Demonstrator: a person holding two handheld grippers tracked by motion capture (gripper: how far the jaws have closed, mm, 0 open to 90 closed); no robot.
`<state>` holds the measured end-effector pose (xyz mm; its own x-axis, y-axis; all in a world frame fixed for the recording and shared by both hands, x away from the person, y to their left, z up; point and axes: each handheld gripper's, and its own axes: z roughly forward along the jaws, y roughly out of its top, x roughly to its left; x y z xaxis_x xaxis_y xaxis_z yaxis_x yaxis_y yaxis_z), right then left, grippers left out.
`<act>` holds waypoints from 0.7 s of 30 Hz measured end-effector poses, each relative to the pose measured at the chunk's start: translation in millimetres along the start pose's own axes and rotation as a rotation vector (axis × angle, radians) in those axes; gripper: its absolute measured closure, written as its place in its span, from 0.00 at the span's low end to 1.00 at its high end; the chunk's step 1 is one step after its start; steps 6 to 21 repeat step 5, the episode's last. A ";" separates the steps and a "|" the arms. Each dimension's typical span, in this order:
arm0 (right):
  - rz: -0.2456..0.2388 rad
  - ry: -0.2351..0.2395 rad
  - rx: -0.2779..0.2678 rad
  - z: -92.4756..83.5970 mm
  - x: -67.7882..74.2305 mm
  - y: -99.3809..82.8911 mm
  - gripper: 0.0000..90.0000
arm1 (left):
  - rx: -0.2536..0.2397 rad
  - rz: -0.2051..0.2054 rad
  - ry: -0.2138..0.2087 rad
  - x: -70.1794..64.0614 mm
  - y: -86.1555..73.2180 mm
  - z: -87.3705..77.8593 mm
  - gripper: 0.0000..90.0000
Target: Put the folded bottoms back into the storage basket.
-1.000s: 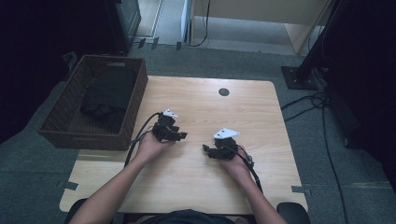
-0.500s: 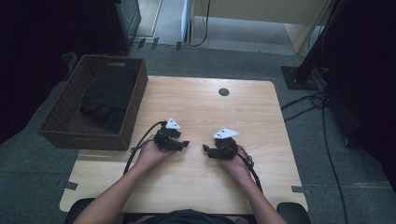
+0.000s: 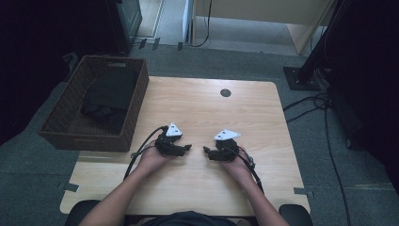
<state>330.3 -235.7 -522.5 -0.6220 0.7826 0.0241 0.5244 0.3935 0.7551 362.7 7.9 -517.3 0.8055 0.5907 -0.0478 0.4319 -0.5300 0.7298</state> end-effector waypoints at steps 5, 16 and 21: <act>-0.001 0.004 0.000 0.4 0.5 0.1 0.36 | -0.003 -0.003 -0.006 0.4 -0.1 0.0 0.36; -0.001 0.004 0.000 0.4 0.5 0.1 0.36 | -0.003 -0.003 -0.006 0.4 -0.1 0.0 0.36; -0.001 0.004 0.000 0.4 0.5 0.1 0.36 | -0.003 -0.003 -0.006 0.4 -0.1 0.0 0.36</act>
